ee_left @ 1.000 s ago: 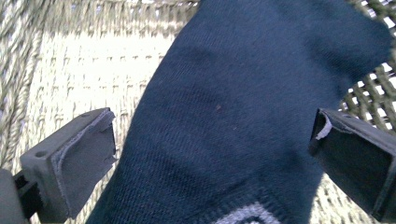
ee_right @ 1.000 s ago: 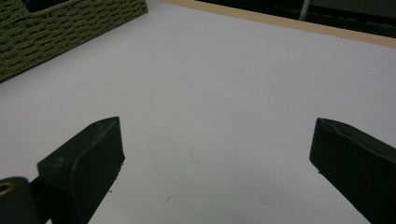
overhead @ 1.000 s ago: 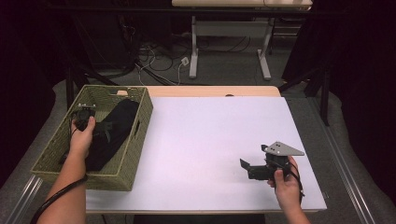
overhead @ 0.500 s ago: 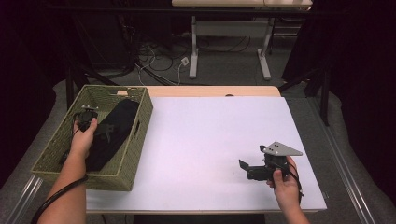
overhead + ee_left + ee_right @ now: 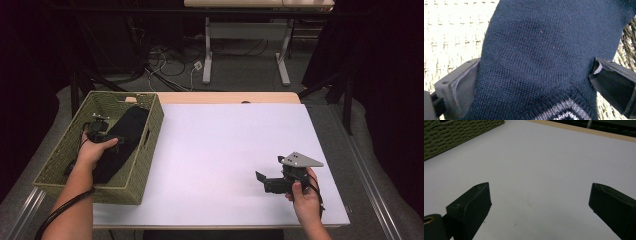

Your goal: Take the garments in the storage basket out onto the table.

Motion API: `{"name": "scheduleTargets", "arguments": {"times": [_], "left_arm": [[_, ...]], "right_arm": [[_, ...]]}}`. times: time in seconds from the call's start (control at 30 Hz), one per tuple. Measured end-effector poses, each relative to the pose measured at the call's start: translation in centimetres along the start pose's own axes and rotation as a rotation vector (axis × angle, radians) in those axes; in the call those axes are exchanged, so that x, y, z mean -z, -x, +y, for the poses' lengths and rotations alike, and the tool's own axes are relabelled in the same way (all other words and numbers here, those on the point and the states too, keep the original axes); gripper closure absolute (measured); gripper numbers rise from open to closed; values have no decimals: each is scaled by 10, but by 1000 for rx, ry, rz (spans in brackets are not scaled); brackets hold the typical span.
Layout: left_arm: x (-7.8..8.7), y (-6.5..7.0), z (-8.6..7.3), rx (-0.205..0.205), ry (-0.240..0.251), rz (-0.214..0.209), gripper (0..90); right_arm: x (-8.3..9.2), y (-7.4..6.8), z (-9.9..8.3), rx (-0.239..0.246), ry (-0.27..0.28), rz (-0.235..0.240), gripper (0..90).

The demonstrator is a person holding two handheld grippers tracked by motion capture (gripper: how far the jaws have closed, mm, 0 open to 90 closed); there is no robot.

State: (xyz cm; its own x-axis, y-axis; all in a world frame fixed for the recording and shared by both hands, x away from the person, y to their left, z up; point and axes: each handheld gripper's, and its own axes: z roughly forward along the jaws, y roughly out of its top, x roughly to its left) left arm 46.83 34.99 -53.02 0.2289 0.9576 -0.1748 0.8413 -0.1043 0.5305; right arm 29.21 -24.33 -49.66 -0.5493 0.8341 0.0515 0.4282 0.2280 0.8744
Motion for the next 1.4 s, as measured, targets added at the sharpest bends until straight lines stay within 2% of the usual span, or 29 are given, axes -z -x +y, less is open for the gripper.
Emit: {"name": "scheduleTargets", "arguments": {"times": [0.2, 0.3, 0.53, 0.67, 1.0, 1.13, 1.33, 1.4], "left_arm": [[-1, 3, 0, -23, -27, -21, 3], [-1, 5, -1, -24, -21, -20, 4], [-1, 9, -2, -58, -40, -12, 4], [-2, 10, -3, -63, -39, -6, 4], [-6, 13, -6, -112, -67, 22, 3], [-9, 15, -7, -143, -78, 54, 4], [-9, 13, -8, -136, -78, 59, 31], [-9, 13, -8, -135, -77, 64, 57]], "right_arm": [[-1, -1, 0, 1, -3, 1, 40], [-1, -1, 0, 1, -5, 2, 39], [-1, -1, -1, 5, -12, 2, 41], [-2, 0, -1, 6, -17, 1, 41], [-3, 0, -2, 6, -16, 2, 42], [-3, 0, -2, 2, -18, 0, 44], [-3, 0, -2, 13, -38, -1, 51], [-4, 0, -3, 13, -24, 1, 52]]}}
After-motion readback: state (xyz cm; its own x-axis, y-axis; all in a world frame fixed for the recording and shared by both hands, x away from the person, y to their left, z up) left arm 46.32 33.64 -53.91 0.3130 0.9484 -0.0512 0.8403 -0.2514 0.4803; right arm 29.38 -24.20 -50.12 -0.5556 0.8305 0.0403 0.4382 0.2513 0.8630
